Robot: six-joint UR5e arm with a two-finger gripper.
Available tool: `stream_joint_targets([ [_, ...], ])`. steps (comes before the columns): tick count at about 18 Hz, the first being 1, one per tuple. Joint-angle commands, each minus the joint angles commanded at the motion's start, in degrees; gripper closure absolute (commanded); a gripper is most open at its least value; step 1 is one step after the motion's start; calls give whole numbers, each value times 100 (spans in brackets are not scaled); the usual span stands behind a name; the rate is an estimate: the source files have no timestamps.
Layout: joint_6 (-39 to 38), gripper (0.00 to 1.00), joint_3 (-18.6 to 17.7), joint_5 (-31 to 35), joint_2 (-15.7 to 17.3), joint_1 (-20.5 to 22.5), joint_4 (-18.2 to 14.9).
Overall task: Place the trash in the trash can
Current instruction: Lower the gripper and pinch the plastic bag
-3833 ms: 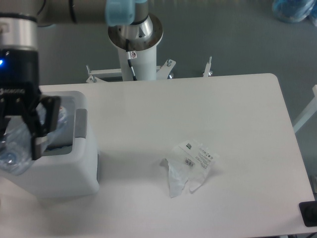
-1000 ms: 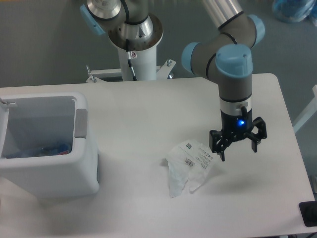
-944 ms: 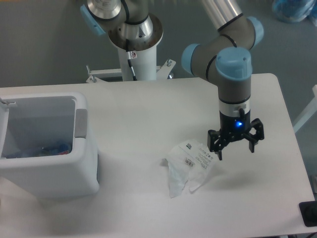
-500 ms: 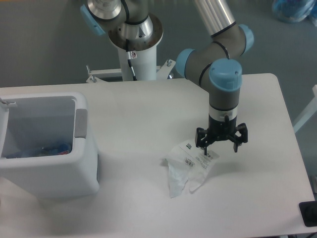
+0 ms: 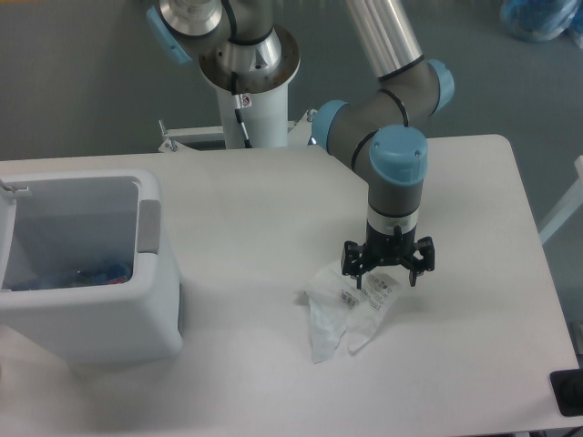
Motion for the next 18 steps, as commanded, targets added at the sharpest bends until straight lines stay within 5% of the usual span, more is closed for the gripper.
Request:
stream_joint_targets([
  [2,-17,29,0,0,17,-9,0],
  [7,-35,100,0,0,35,-35,-18],
  [13,-44,100,9,-53,149,-44,-44],
  [18,-96,100,44,-368,702,-53,-193],
])
